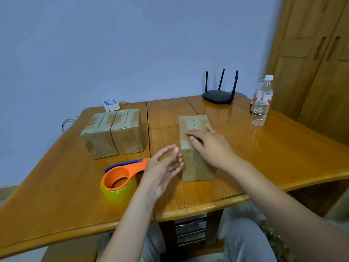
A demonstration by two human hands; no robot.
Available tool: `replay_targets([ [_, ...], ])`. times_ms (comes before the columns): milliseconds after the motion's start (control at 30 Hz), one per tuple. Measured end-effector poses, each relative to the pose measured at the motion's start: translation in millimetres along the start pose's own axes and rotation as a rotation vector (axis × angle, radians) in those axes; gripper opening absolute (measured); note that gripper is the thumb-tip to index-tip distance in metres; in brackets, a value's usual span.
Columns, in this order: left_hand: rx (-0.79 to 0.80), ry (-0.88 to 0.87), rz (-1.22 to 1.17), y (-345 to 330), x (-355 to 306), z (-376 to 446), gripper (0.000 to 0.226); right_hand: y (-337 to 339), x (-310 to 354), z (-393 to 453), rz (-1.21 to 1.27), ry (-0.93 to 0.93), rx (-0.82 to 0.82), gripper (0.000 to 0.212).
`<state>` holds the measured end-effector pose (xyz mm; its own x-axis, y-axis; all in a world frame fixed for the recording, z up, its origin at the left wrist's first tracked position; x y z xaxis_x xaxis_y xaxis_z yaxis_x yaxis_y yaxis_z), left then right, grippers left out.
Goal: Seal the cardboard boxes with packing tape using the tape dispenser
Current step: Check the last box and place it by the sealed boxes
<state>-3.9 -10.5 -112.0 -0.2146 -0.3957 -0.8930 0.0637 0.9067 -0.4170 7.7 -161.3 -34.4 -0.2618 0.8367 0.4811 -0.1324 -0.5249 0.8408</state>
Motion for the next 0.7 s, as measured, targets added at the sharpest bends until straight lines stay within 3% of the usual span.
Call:
replay_targets([
  [467, -0.062, -0.038, -0.020, 0, 7, 9, 0.033, 0, 0, -1, -0.018, -0.007, -0.004, 0.040],
  [700, -0.056, 0.168, -0.155, -11, 28, 9, 0.026, 1, 4, -1, -0.043, 0.005, -0.002, 0.041],
])
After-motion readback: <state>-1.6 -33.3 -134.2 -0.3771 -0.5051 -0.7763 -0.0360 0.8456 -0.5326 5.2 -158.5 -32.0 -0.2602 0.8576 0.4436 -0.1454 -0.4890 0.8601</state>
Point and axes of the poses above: each hand's wrist, its own z-axis towards the middle knuckle, its own y-axis out of the back of the hand, x = y × z, the point moved 8 cm from there along z, towards the middle knuckle, and after that the axes turned 7 degrees about z, right-handed, at the moved point
